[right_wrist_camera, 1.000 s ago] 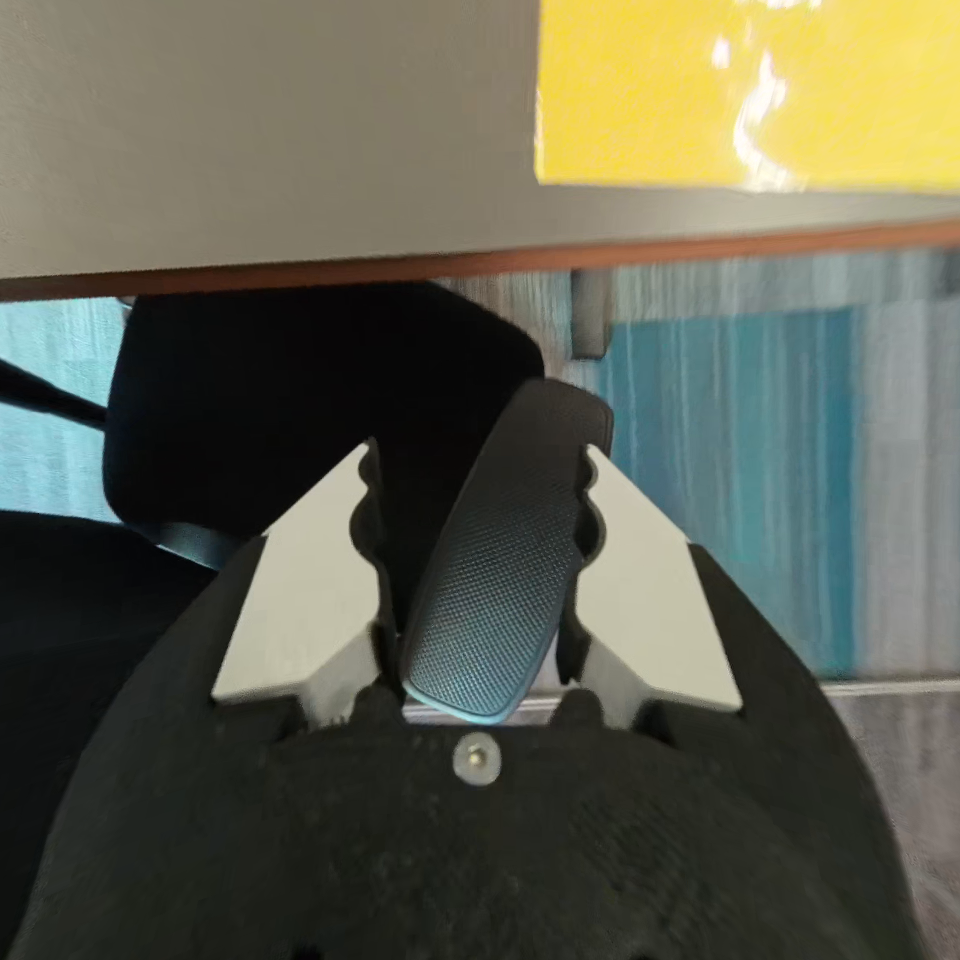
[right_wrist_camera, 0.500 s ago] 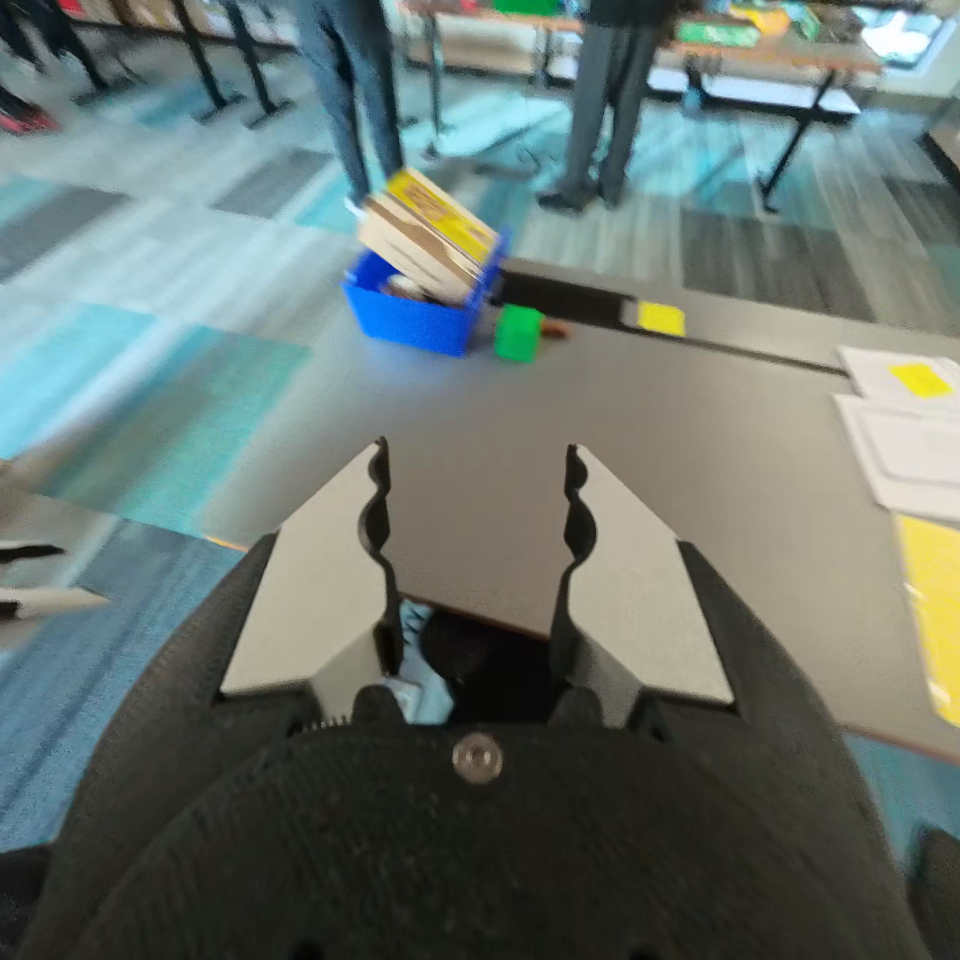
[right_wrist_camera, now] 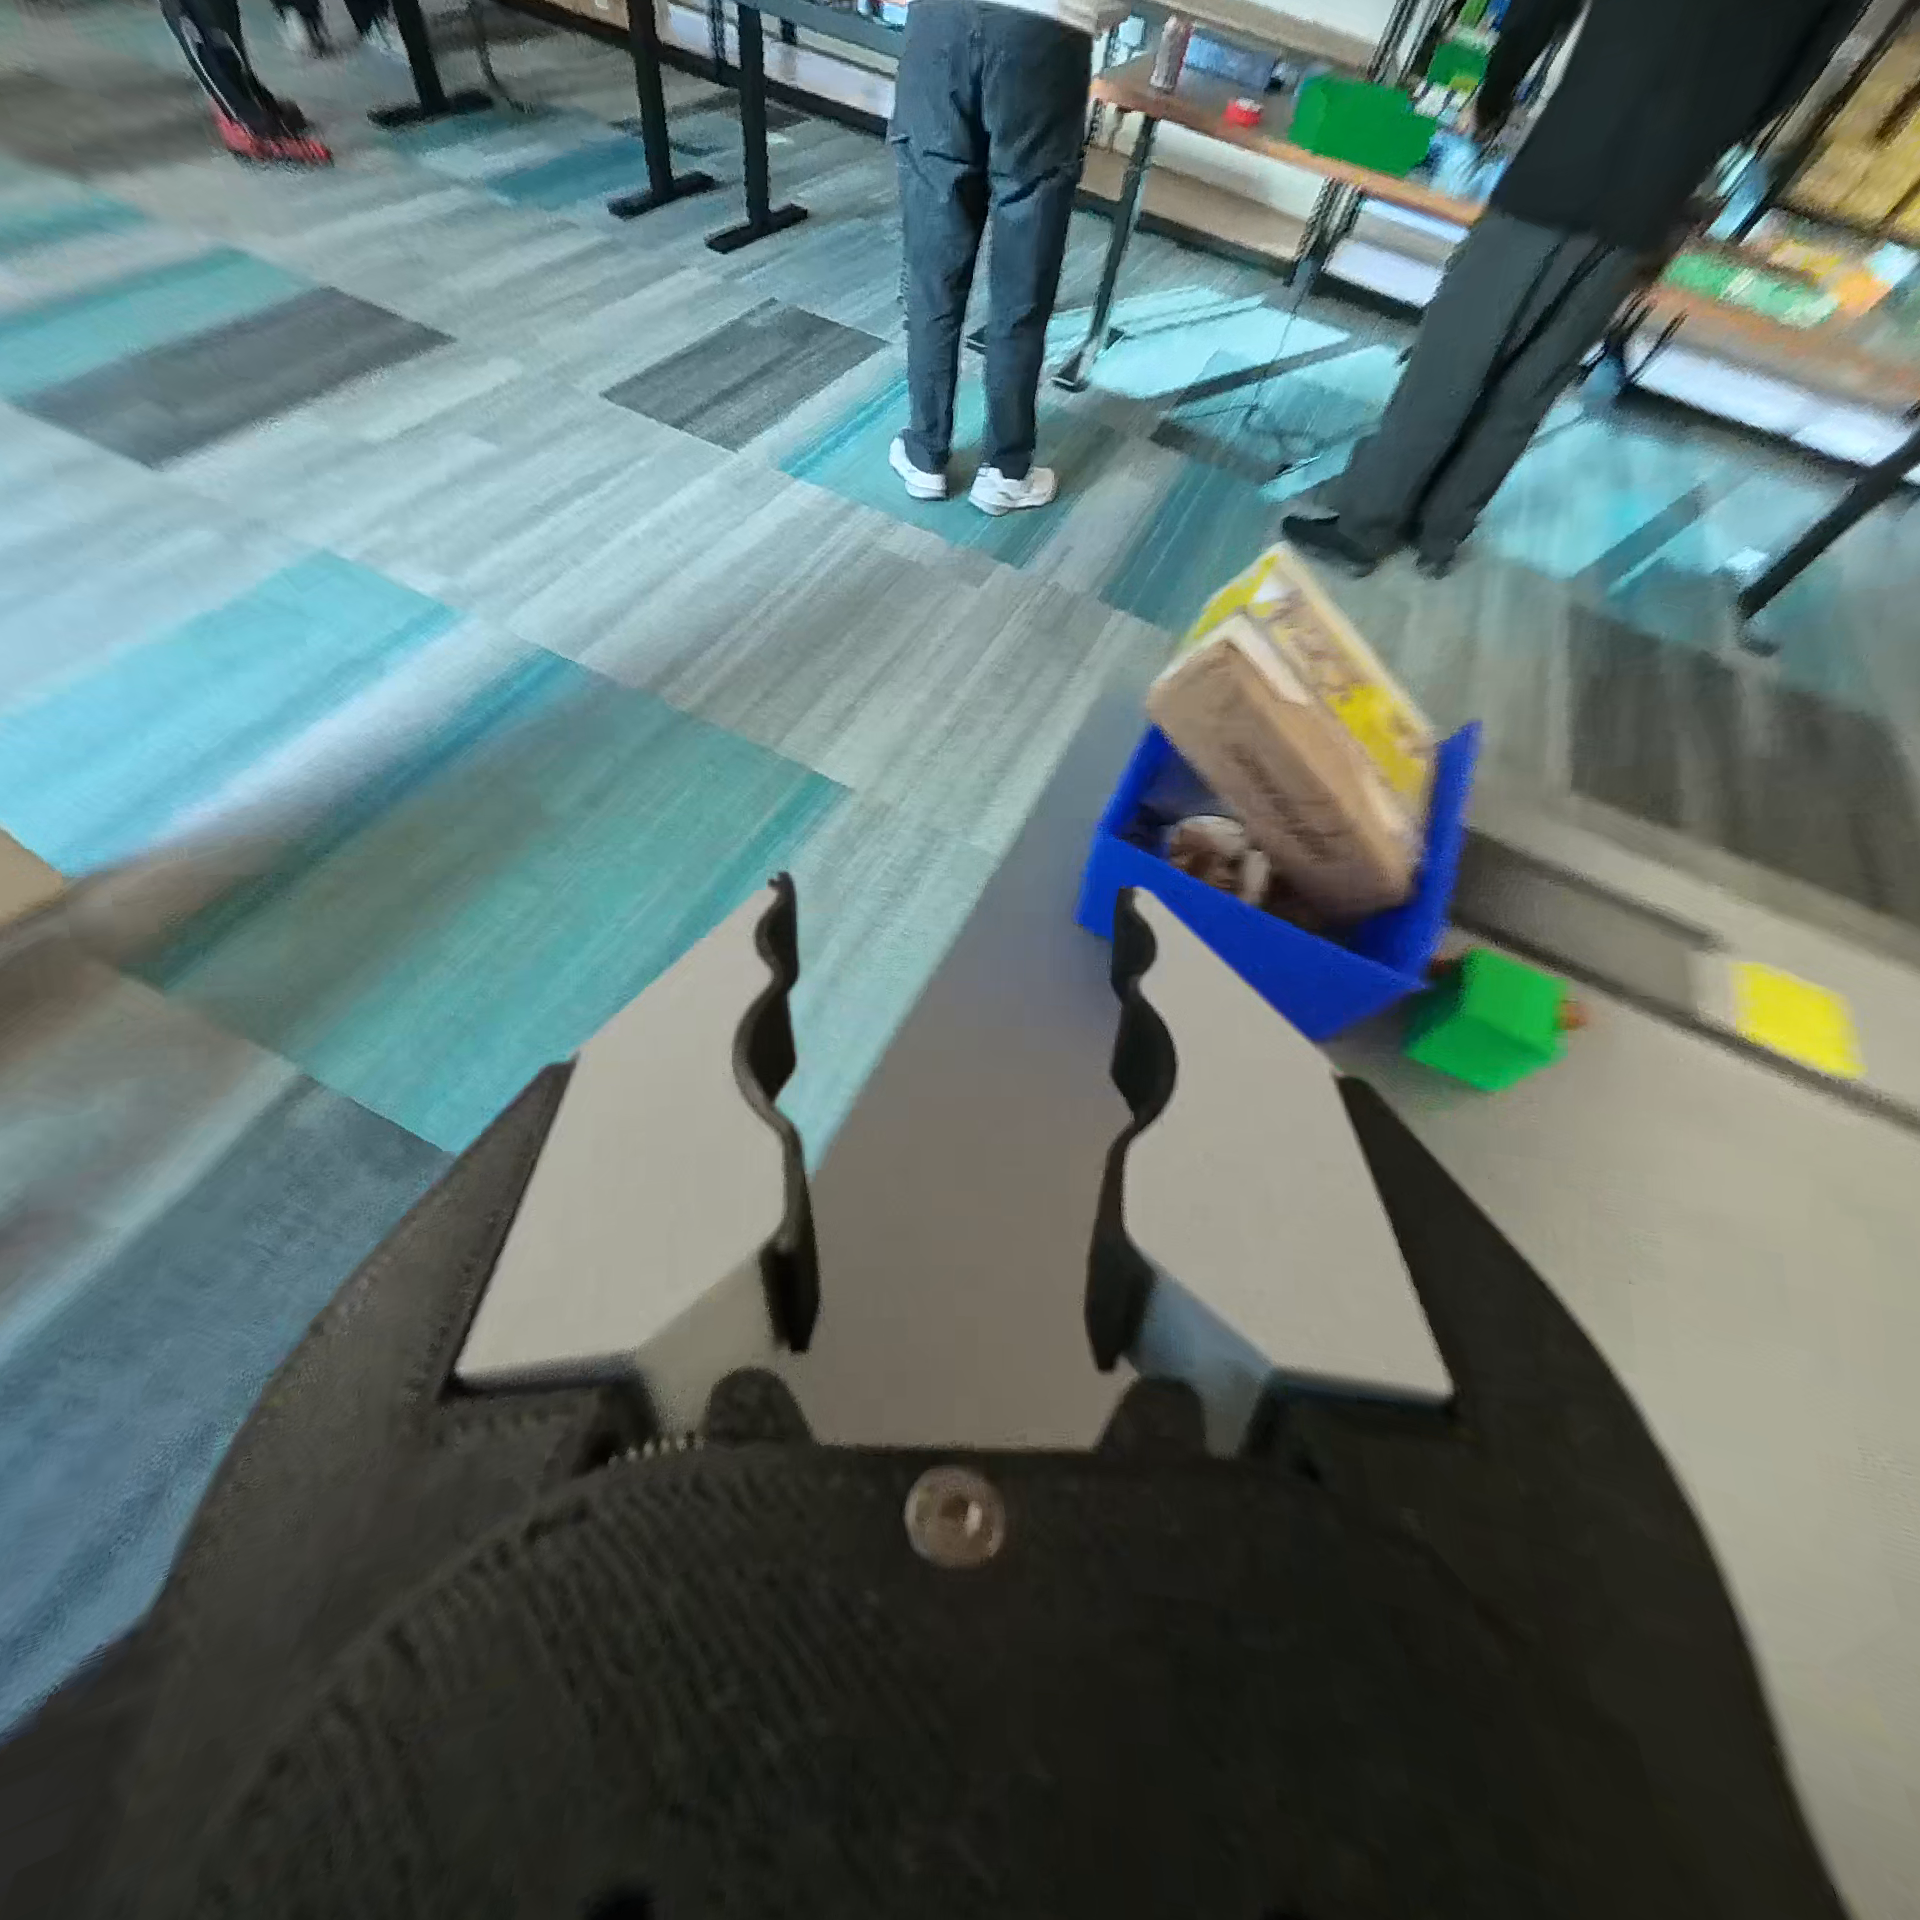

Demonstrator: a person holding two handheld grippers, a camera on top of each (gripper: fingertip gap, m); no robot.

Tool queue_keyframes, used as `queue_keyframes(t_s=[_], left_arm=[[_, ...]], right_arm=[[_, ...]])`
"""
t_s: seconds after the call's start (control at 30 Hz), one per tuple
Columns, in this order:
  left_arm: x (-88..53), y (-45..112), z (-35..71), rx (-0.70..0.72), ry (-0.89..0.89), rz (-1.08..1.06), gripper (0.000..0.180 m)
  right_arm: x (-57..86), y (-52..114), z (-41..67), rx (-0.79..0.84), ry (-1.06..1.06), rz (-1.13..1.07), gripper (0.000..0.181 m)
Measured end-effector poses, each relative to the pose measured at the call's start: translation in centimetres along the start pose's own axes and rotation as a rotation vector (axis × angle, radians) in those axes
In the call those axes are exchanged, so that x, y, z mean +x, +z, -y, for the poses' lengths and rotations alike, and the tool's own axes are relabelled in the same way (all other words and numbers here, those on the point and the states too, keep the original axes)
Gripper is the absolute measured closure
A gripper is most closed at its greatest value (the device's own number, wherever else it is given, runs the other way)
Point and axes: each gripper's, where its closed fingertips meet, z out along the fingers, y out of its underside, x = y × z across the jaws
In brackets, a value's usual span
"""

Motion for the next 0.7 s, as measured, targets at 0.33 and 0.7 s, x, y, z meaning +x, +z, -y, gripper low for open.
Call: queue_keyframes(t_s=[0.33,0.7], left_arm=[[-7.2,12.2,16.6,-0.223,0.031,0.058,0.084],[-3.1,26.8,53.0,-0.009,0.192,-0.020,0.087]], right_arm=[[-1.7,27.4,2.0,-0.096,0.114,0.036,0.119],[1.9,49.4,25.0,0.168,0.043,0.090,0.119]])
